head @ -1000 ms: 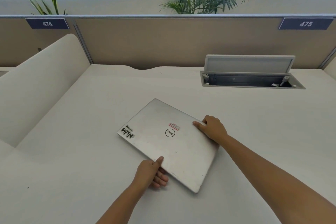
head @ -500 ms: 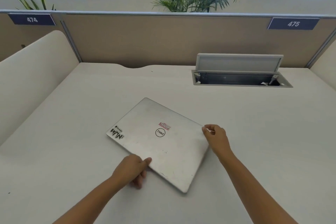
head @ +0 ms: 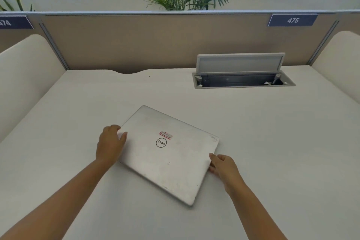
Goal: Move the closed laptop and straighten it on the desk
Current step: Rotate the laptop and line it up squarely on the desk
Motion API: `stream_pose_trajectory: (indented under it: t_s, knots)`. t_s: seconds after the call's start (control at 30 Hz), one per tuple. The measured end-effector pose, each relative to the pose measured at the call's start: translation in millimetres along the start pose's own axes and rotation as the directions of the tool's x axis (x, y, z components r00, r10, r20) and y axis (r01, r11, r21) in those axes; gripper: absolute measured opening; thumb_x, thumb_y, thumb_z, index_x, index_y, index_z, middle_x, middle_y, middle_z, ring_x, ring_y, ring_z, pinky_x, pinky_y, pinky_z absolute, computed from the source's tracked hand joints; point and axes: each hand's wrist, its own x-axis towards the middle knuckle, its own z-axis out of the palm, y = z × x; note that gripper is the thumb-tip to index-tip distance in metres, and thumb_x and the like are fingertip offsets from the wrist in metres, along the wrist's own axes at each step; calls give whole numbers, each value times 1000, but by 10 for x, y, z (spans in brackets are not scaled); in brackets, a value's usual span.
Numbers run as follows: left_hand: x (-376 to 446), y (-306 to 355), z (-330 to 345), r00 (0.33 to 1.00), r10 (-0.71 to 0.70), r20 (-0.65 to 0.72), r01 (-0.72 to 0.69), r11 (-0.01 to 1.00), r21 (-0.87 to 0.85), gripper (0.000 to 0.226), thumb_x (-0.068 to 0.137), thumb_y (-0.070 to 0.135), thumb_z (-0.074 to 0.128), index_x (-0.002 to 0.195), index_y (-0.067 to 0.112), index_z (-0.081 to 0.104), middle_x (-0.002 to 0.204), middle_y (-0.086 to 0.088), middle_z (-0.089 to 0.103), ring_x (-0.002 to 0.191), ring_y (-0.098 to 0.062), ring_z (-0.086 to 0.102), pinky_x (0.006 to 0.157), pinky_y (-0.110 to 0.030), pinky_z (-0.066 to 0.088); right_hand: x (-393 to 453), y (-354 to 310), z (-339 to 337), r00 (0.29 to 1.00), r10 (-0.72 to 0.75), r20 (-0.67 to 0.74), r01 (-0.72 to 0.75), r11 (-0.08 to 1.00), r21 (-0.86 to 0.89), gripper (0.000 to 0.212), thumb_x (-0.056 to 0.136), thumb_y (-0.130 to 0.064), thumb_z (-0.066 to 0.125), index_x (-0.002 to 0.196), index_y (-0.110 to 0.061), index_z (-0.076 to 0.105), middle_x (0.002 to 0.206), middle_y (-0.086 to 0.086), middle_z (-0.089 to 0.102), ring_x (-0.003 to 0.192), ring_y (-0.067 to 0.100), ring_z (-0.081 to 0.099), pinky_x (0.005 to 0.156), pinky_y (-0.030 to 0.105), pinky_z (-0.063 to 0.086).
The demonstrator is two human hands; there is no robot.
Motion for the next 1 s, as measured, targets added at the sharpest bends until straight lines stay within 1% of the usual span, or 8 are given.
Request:
stream_pose_trajectory:
  t_s: [0.07,0.17,0.27,0.33,0.5,0.77,0.87,1.0]
  knots:
    - [125,-48,24,997,-72,30,69,994,83,33,88,27,54,112,4,57,113,-22,56,105,-40,51,86,-48,43,16,11,-10,1000,14,16,-14,999,-32,32,87,-24,57,66,-1,48,98,37,58,101,38,64,102,45,42]
    - [242,-19,53,988,-151,40,141,973,181,37,89,36,51,109,6,59,113,-21,56,105,-40,52,89,-48,41,31,9,-27,999,-5,34,8,997,-79,28,86,-21,59,73,3,51,81,26,60,80,29,61,89,36,48]
    - [267,8,124,975,-211,68,192,957,217,50,88,43,51,115,2,55,115,-24,57,107,-42,53,90,-48,42,27,-7,6,997,-40,59,53,973,-225,20,86,-21,62,86,-1,59,85,11,62,85,32,67,89,43,53]
    - [274,-1,167,964,-255,75,240,957,164,57,85,46,55,118,0,53,117,-26,55,111,-44,50,91,-48,43,12,-45,50,998,-28,63,47,947,-317,38,83,-26,67,105,1,52,98,11,61,87,29,65,84,47,55]
    - [426,16,132,895,-398,201,381,917,119,65,81,56,55,107,-4,58,115,-26,56,110,-42,50,90,-44,43,30,-173,112,999,16,27,-3,919,-395,60,78,-38,70,114,4,47,110,20,61,92,35,65,83,48,55]
    - [617,29,-28,777,-348,525,364,928,76,74,87,48,53,130,-11,38,136,-29,43,127,-43,41,107,-50,36,83,-156,149,999,5,-34,-22,865,-502,64,80,-56,60,109,-1,44,102,13,63,74,28,68,80,42,57]
    - [610,-3,-35,755,-347,557,386,921,51,75,86,48,54,133,-7,34,140,-28,38,128,-42,41,108,-52,36,101,-155,170,998,5,-56,-36,816,-576,69,78,-62,56,110,-2,42,104,13,65,85,29,68,82,40,56]
    - [601,-71,-57,718,-338,609,468,882,-62,76,83,48,59,134,-3,34,141,-28,38,98,-38,56,101,-50,42,125,-155,172,998,-6,-64,-38,754,-655,74,78,-68,50,111,-2,43,106,13,66,97,29,65,84,36,52]
